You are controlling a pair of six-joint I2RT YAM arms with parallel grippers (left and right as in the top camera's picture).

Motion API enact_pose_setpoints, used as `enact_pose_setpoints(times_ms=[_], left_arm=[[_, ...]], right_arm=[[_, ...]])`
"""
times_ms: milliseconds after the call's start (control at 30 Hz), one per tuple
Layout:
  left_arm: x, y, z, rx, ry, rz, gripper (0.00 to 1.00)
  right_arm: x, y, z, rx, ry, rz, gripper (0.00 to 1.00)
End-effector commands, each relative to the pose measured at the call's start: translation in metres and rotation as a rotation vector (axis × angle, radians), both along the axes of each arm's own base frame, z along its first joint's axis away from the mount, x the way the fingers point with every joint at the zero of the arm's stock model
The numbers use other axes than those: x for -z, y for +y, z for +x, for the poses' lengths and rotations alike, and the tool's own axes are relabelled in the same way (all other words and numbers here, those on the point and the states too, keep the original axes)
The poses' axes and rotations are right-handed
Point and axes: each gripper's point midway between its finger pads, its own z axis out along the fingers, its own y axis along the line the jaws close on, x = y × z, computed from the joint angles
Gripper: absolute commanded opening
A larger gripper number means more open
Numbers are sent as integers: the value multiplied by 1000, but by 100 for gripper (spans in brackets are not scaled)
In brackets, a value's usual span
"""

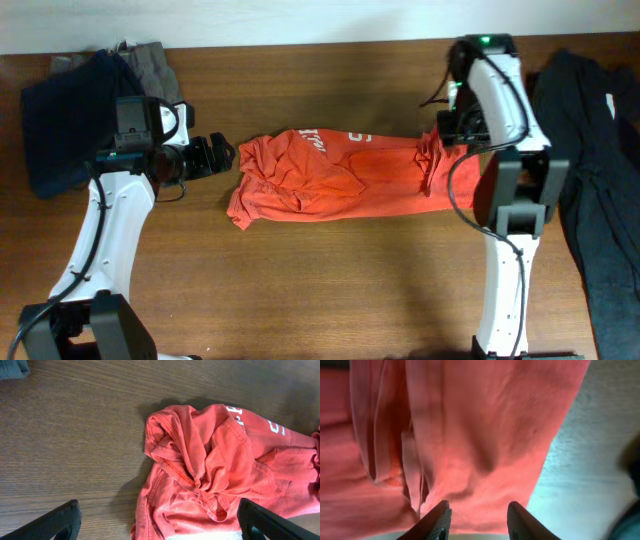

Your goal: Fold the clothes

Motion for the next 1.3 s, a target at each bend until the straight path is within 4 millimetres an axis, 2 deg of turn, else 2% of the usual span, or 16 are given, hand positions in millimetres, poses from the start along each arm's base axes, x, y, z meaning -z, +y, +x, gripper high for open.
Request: enact_pose_setpoints(times_ms=[0,100,133,167,200,267,500,800,967,1267], left_arm=[[-2,1,-1,-6,-4,4,99],[-2,0,-1,-6,-4,4,99],[-2,0,-1,-6,-4,4,99],[-2,0,-1,-6,-4,4,99],[-2,0,-1,-6,-4,4,99],[-2,0,-1,-6,-3,4,99],[-2,0,-1,-6,-4,4,99],[-2,0,-1,-6,-4,4,99],[-2,0,-1,-6,-4,4,99],[-2,0,-1,-6,-4,4,99]], right_arm=[[-4,21,10,10,-44,169,41],[-3,29,15,-26,-64,147,45],[-2,31,16,-36,-69,135,49],[-2,32,18,-53,-77,110,64],[-1,32,19,-62,-81,97,71],[1,38,21,-80,-83,88,75],[12,45,19,-91,-70,80,72],[27,40,19,-80,-65,-7,70],[29,39,21,-77,-74,-18,53],[48,45,10,-93,-34,-19,52]])
